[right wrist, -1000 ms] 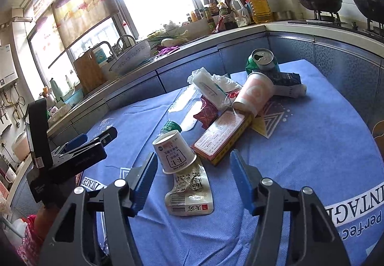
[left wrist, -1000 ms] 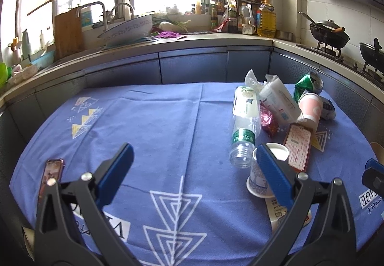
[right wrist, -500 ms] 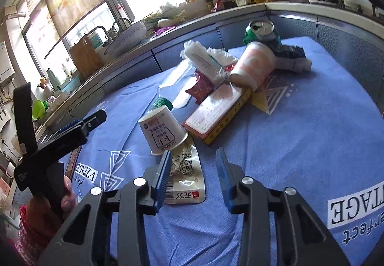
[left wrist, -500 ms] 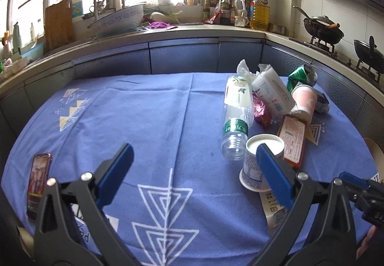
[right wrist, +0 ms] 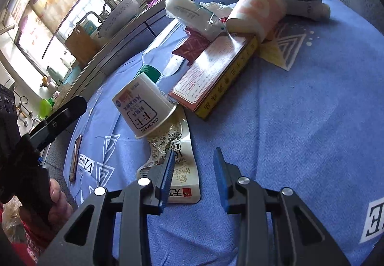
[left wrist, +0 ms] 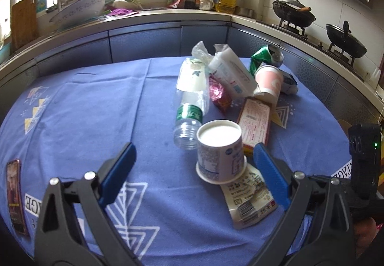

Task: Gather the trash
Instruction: 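Grasp the silver foil wrapper with the right tool while the left grasps the white yogurt cup, then carry both items to the beige bin and open both tools over it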

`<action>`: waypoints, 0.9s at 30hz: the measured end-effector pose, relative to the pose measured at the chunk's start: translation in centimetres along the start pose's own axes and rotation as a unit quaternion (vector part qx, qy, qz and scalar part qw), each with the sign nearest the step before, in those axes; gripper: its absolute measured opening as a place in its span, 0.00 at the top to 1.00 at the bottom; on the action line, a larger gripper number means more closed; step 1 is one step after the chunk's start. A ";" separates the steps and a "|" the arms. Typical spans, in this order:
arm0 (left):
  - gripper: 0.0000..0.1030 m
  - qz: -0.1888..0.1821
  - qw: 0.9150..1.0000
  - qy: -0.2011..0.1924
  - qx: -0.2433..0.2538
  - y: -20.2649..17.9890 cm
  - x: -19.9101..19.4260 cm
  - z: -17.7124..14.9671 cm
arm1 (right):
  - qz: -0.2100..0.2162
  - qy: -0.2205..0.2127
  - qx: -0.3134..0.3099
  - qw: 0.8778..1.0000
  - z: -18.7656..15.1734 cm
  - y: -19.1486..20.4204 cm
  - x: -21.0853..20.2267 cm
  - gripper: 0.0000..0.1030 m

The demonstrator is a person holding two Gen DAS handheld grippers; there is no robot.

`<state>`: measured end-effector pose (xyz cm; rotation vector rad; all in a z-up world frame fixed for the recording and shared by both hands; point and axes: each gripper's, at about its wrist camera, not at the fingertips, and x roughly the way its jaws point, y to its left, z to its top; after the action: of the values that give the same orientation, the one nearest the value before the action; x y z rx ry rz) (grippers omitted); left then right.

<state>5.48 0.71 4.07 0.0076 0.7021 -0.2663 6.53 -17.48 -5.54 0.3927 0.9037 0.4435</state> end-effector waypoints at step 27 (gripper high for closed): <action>0.48 -0.086 0.996 0.028 0.019 -4.7 -0.8 1.2 | 0.123 -0.105 0.100 0.982 -1.7 -7.7 -13.0 1.00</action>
<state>4.49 -3.73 5.89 -0.0092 0.7554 -0.4463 -0.34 -30.53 -1.73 0.7281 0.6987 0.5288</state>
